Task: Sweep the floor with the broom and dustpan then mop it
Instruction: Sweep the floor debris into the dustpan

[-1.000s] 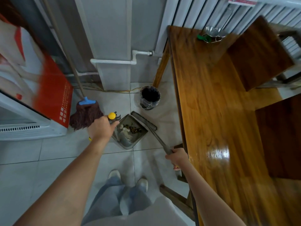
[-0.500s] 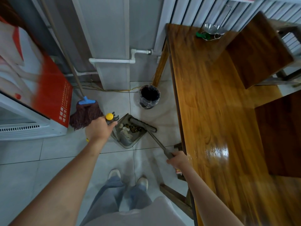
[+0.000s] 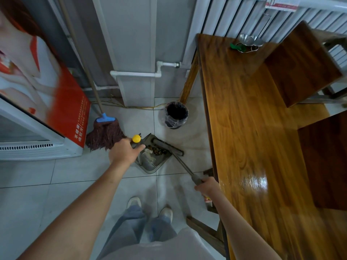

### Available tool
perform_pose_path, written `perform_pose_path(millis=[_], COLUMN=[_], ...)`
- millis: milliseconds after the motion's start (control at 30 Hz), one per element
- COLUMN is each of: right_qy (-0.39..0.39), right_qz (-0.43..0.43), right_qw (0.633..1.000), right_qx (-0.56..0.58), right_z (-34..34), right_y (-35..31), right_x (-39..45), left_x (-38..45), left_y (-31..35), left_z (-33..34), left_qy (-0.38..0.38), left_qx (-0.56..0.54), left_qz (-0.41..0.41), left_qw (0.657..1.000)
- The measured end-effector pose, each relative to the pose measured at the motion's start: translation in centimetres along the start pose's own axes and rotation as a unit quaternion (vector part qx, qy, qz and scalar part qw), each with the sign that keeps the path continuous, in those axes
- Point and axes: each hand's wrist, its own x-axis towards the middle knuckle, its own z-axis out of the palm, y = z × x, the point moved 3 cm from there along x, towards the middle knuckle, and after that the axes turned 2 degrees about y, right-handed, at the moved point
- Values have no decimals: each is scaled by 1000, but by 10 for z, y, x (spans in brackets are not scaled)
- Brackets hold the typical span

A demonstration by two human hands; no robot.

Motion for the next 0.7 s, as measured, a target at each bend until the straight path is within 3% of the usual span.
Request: perform_pose_path(millis=[167, 333, 467, 700], right_qy=[2, 11, 23, 38], right_qz=[15, 20, 12, -28], right_qw=[1000, 1000, 1000, 999], right_qx=[0, 8, 8, 21], right_z=[-7, -7, -6, -14], right_y=[-9, -16, -20, -33], right_x=[-2, -4, -5, -7], left_x=[-2, -10, -12, -32], left_y=[-8, 1, 6, 7], left_z=[0, -3, 7, 40], left_qy=[-76, -154, -229, -364], left_qx=[-71, -188, -275, -302], left_qz=[-21, -73, -178, -240], left_qw=[994, 967, 917, 848])
